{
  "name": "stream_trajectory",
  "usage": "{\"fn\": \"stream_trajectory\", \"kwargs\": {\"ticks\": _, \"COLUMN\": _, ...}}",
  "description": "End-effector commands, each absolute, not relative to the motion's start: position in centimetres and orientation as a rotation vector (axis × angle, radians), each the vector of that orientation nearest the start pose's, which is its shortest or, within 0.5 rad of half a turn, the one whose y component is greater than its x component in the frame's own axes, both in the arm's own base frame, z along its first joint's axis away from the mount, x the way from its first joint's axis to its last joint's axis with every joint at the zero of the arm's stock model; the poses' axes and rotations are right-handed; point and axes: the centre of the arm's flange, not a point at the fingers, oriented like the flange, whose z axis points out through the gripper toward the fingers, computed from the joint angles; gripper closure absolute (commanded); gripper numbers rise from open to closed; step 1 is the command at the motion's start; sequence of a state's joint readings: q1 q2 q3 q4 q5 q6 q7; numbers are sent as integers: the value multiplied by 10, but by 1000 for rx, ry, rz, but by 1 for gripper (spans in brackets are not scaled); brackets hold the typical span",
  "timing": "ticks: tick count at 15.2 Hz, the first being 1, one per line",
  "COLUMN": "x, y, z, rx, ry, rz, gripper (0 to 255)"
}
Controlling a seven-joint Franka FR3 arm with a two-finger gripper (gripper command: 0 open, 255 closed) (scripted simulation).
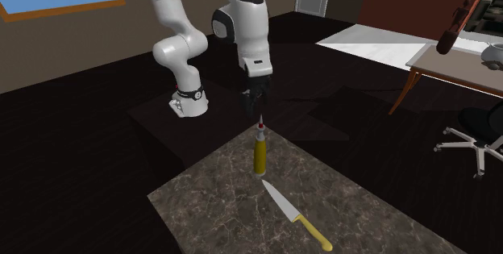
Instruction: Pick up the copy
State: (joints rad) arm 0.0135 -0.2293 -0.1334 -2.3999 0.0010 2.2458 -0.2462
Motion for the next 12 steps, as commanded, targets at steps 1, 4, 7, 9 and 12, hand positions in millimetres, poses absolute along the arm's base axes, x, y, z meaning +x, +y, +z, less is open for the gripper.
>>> {"fn": "stream_trajectory", "kwargs": {"ticks": 1, "x": 475, "y": -63, "z": 389, "rx": -3101, "ry": -197, "rz": -114, "gripper": 0}}
{"fn": "stream_trajectory", "kwargs": {"ticks": 4, "x": 475, "y": -63, "z": 374, "rx": -3101, "ry": -197, "rz": -114, "gripper": 0}}
{"fn": "stream_trajectory", "kwargs": {"ticks": 7, "x": 475, "y": -63, "z": 358, "rx": -3101, "ry": -197, "rz": -114, "gripper": 0}}
{"fn": "stream_trajectory", "kwargs": {"ticks": 9, "x": 475, "y": -63, "z": 349, "rx": -3101, "ry": -197, "rz": -114, "gripper": 0}}
{"fn": "stream_trajectory", "kwargs": {"ticks": 12, "x": 475, "y": -63, "z": 349, "rx": -3101, "ry": -197, "rz": -114, "gripper": 255}}
